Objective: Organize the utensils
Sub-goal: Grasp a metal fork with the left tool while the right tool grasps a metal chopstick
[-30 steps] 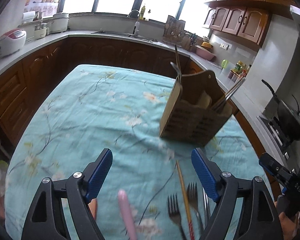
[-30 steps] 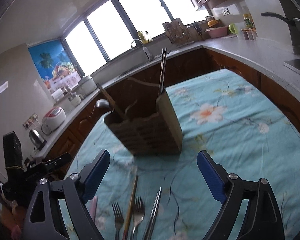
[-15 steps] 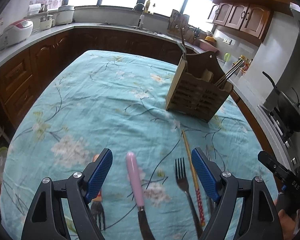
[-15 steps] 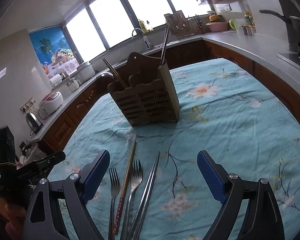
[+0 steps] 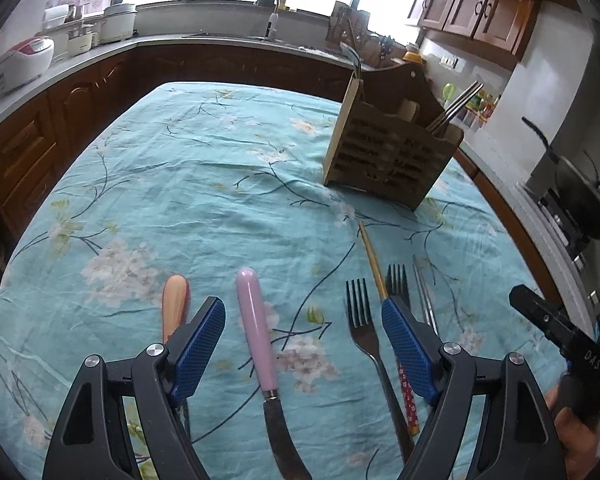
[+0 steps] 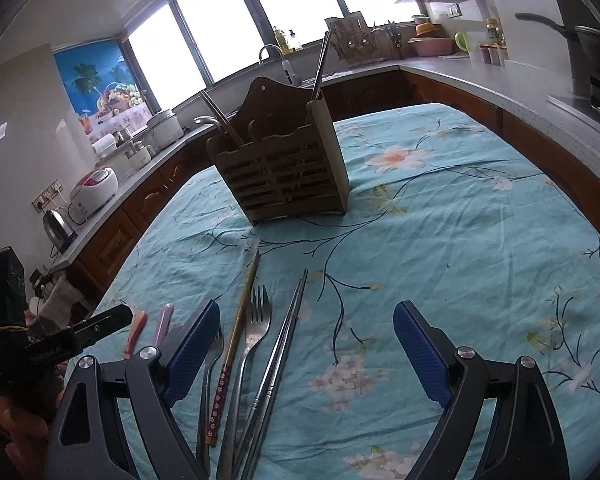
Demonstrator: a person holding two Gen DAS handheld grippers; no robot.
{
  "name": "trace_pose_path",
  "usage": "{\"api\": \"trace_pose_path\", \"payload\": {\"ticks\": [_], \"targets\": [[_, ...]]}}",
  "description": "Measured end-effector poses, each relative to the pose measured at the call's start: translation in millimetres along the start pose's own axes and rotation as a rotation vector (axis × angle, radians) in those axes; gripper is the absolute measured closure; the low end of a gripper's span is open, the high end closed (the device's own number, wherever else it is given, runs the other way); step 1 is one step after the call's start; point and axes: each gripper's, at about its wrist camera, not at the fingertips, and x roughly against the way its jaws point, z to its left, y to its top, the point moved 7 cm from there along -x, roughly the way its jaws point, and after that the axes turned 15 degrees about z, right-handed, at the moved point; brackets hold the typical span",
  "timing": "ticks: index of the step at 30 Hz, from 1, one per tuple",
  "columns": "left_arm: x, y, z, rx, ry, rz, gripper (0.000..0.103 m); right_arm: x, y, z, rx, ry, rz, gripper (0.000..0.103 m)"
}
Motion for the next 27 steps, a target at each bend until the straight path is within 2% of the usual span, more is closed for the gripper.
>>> {"api": "trace_pose_path", "payload": {"ticks": [3, 10, 15, 19, 21, 24, 27], "targets": [[-6.3, 4.7, -1.4, -0.008, 0.005, 0.011, 0.023, -6.5, 1.9, -0.5, 0.001, -0.013, 0.023, 0.017], [-25.3, 16.1, -6.6, -0.038, 0.031, 0.049, 0.024, -37.9, 7.7, 1.0, 0.033, -0.060, 0.130, 0.037], [-36.9, 20.5, -4.4, -0.034, 0.027, 0.072, 0.024, -63.0, 5.9, 9.3, 0.079, -0.080, 0.201, 0.041], [-45.3, 23.1, -5.8, -0.044, 0.018, 0.088, 0.024, -84.0, -2.5, 7.8, 0.121, -0.144, 0.271, 0.047], [-50.0, 24.1, -8.0, -0.056, 0.015, 0.098, 0.024, -83.6, -2.3, 7.6, 0.152, -0.180, 0.257, 0.050], [-57.3, 26.0, -12.4, -0.075, 0.009, 0.112, 0.024, -81.4, 1.1, -2.0, 0.142, -0.218, 0.252, 0.051], [-66.6, 28.8, -17.5, -0.095, 0.012, 0.128, 0.024, -79.8, 4.6, -16.2, 0.139, -0.268, 0.253, 0.055]]}}
